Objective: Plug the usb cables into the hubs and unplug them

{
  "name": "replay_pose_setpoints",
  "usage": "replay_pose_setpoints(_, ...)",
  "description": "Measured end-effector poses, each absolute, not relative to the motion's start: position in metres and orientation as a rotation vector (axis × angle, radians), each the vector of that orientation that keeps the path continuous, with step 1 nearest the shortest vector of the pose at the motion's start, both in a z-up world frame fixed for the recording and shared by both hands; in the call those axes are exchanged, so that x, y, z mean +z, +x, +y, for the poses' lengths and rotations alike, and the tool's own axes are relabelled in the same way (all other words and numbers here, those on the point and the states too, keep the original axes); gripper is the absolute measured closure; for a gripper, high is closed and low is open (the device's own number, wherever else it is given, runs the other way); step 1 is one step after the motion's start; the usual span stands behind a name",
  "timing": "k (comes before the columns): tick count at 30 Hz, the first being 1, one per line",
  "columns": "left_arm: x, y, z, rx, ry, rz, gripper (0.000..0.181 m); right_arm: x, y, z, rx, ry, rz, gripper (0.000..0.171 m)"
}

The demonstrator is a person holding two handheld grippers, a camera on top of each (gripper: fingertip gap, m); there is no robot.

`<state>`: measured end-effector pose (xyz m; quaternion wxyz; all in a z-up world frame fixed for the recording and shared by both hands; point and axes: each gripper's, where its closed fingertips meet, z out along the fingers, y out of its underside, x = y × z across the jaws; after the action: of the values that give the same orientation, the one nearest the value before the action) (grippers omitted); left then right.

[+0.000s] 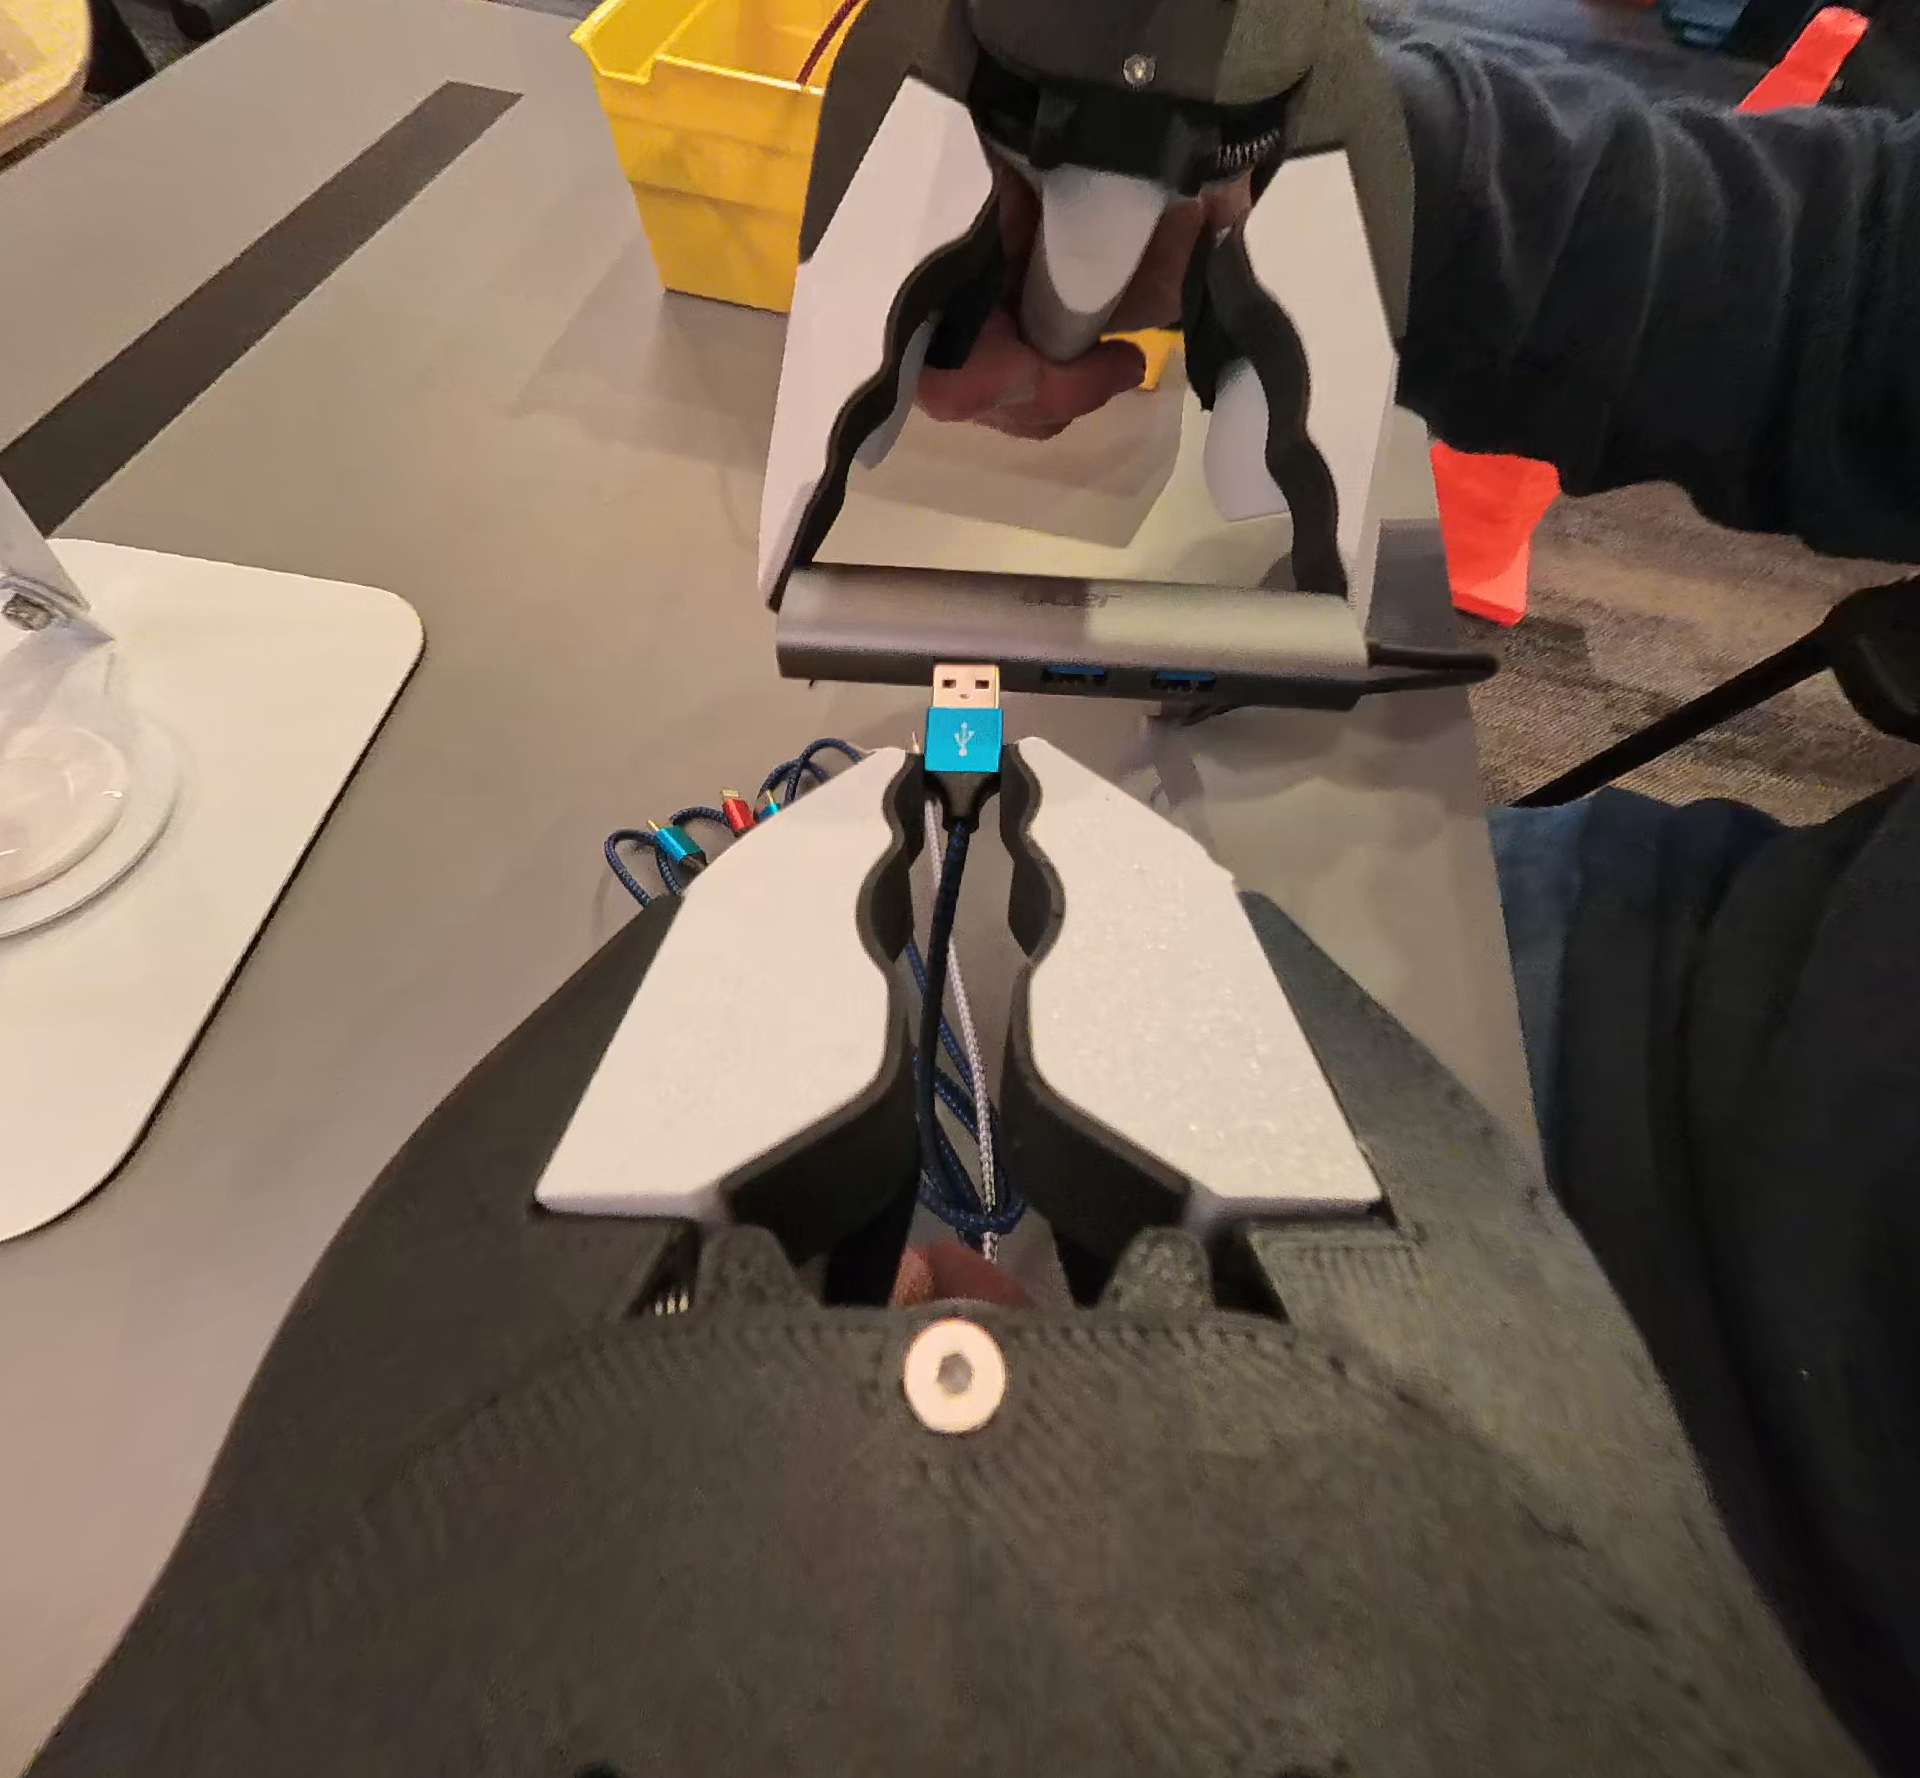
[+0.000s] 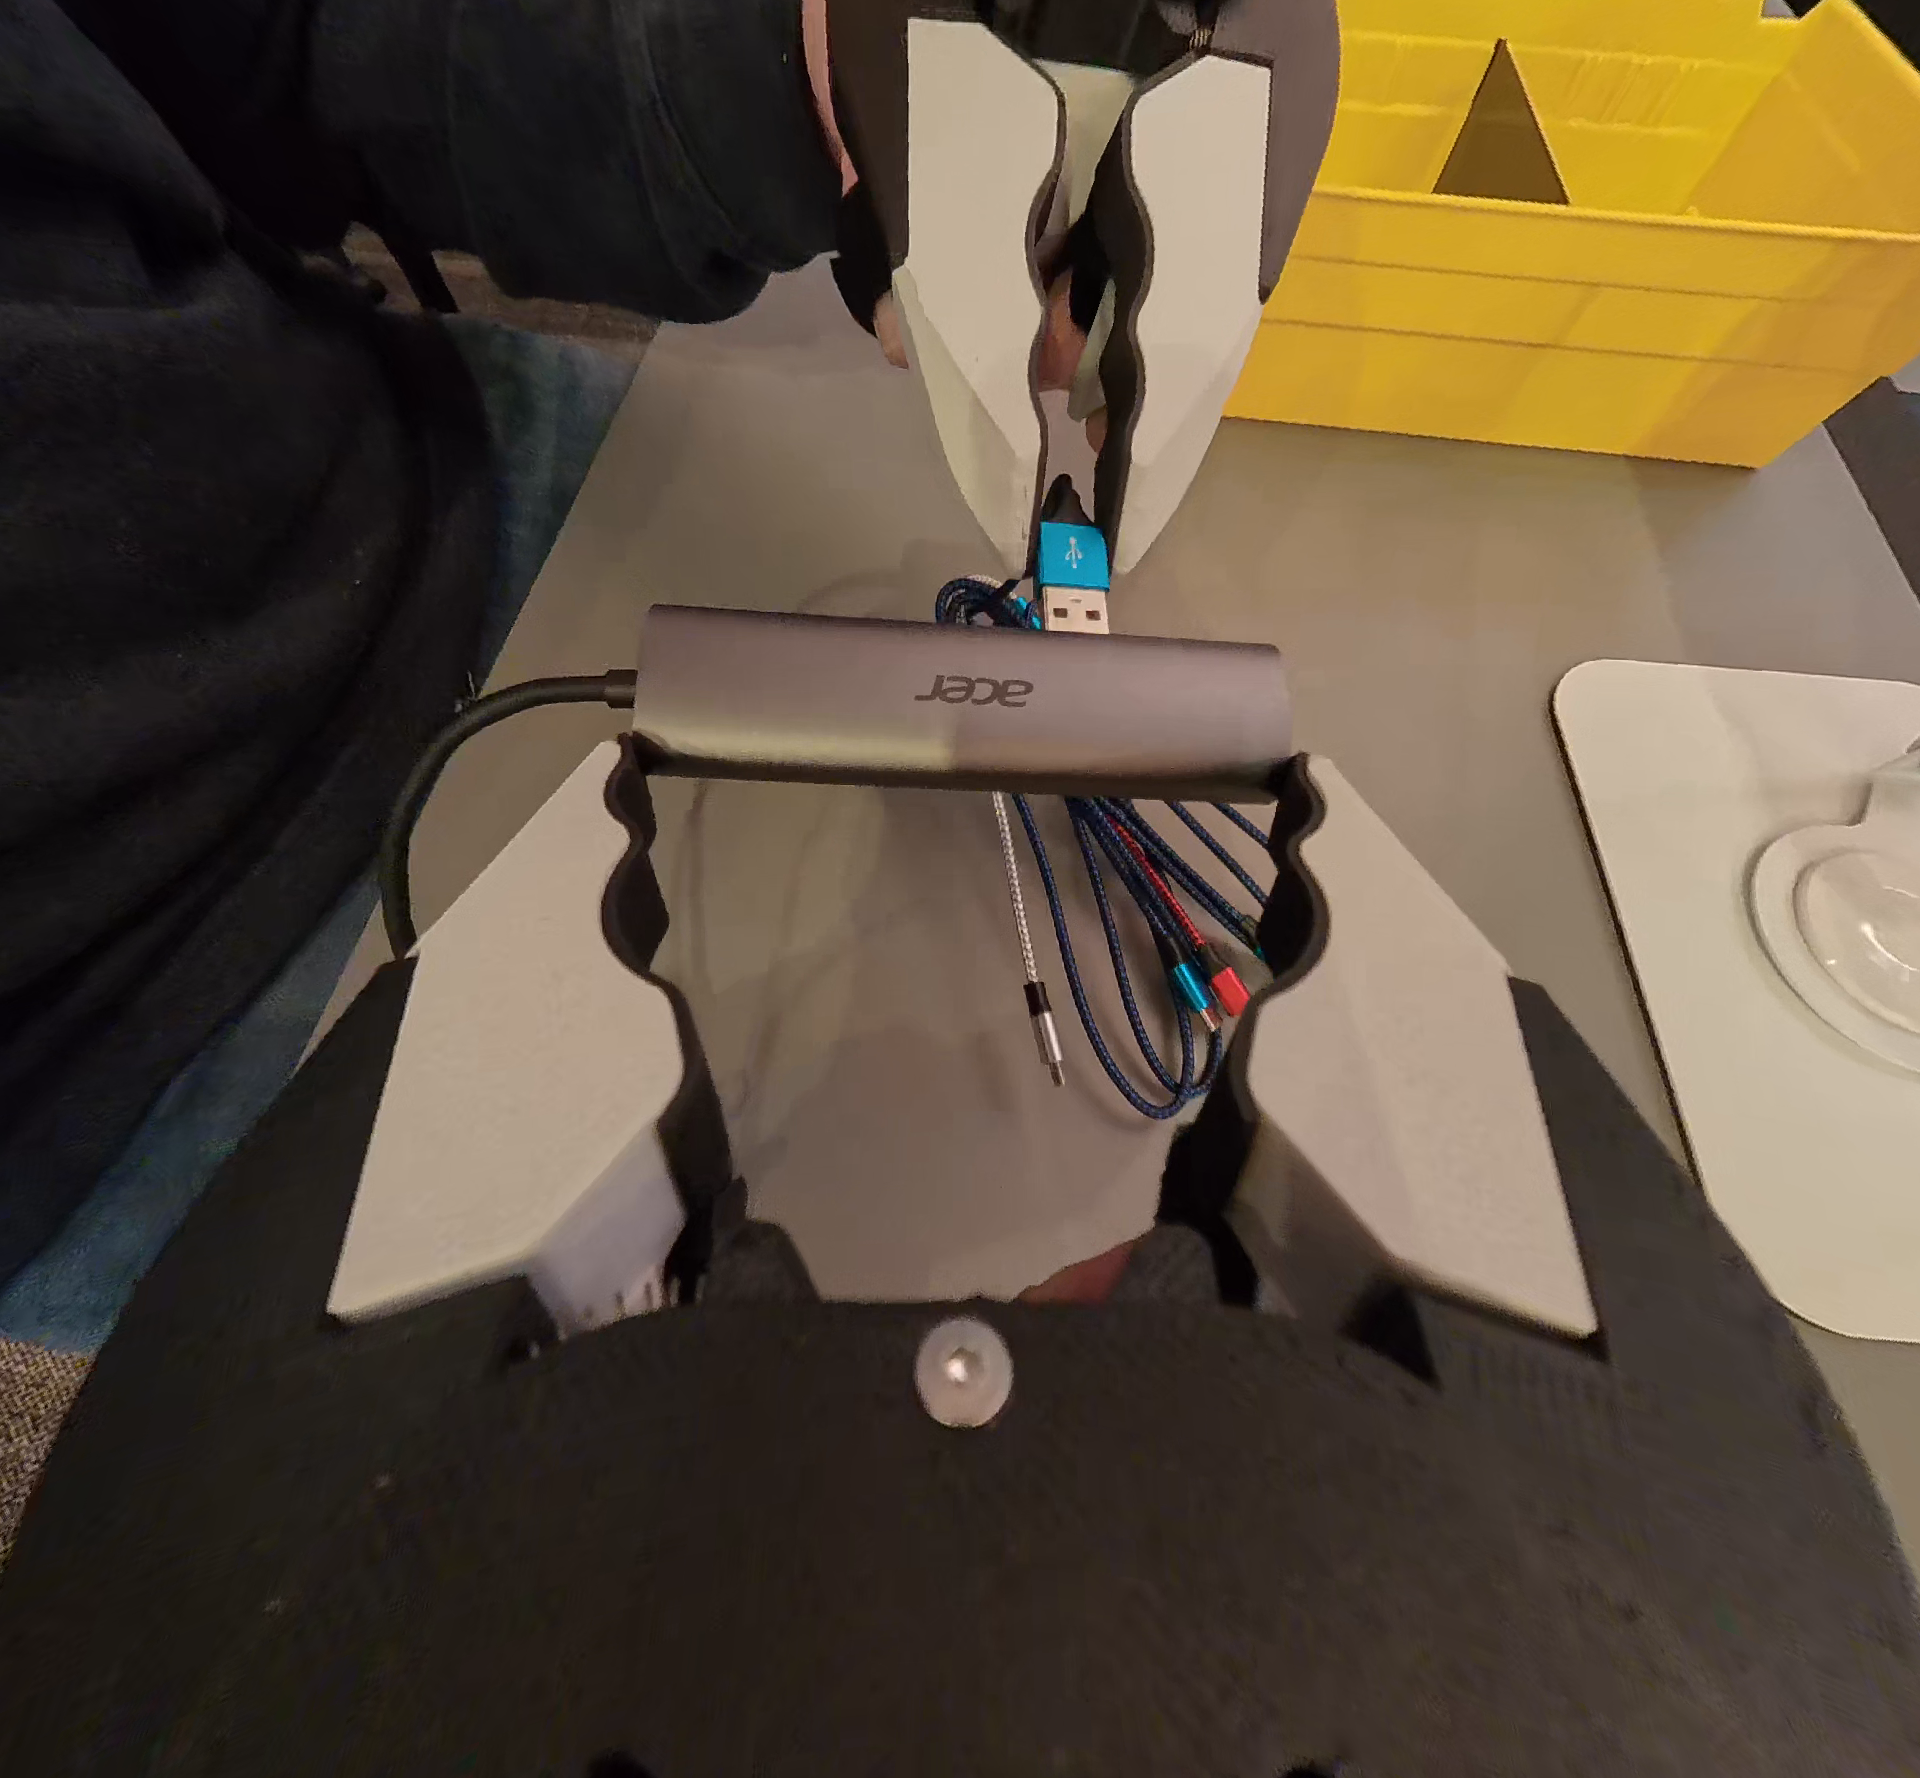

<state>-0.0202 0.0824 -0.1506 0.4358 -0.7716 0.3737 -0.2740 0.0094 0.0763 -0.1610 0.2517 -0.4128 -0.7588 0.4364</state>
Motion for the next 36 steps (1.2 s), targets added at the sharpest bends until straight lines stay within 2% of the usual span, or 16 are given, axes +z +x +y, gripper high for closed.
replay_pose_setpoints(17, -0.133, -0.016, 0.086, -0.801, -1.789, 0.805, 0.168, -0.162, 0.009, 0.074, 1.213, -1.143, -2.051, 0.055)
replay_pose_setpoints(36, -0.136, -0.017, 0.087, -0.687, -1.821, 0.845, 0.168, -0.159, 0.008, 0.076, 1.171, -1.15, -2.029, 0.055)
